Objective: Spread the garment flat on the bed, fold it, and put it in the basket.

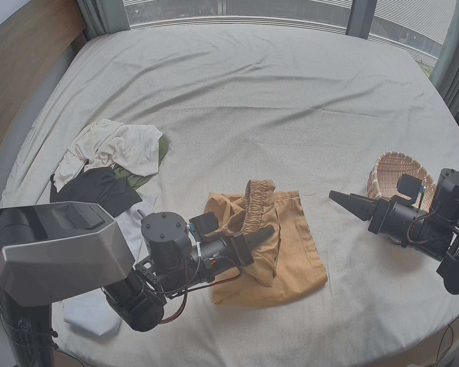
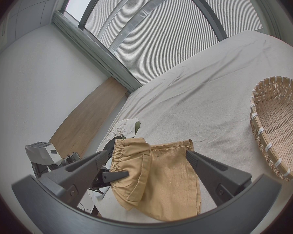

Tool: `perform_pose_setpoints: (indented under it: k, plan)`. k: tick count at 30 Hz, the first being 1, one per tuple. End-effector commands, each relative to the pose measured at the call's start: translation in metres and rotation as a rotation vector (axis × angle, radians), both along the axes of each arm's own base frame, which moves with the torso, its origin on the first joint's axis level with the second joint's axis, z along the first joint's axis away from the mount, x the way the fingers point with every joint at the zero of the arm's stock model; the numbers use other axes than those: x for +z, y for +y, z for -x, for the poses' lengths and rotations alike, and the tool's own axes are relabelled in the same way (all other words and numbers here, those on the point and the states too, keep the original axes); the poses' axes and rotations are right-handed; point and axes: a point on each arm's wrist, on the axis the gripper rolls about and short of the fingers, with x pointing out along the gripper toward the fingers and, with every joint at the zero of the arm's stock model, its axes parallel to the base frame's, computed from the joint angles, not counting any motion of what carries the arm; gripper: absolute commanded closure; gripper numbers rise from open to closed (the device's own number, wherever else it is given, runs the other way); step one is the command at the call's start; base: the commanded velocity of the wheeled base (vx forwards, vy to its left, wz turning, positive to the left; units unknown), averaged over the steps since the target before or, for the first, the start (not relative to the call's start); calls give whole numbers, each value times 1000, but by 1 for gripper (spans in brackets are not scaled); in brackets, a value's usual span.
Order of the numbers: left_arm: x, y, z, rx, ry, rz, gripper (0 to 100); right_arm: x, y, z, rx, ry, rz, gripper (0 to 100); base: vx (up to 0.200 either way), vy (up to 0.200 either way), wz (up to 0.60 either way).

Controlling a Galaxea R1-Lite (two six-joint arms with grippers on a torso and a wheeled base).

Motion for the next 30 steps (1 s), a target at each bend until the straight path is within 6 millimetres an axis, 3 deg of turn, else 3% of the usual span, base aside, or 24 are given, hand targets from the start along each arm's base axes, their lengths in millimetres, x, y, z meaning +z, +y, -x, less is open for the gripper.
perform_pose_setpoints:
  k: [1, 7, 8, 23, 30]
  plan:
    - [-6, -3, -4, 3, 5, -4, 100, 1, 0, 0, 1, -8, -3, 0, 0, 0, 0]
    - [-6, -3, -4, 7, 5, -4, 100, 2, 0, 1, 1, -23, -10, 0, 0, 0, 0]
    - [-6, -3, -4, 7, 5, -4, 0, 2, 0, 1, 1, -23, -10, 0, 0, 0, 0]
    - [-3, -2, -8, 47, -13, 6, 0, 2, 0, 1, 1, -23, -10, 0, 0, 0, 0]
    - [18, 7, 0, 70, -41, 27, 0, -3, 1, 3, 6, -7, -3, 0, 0, 0, 0]
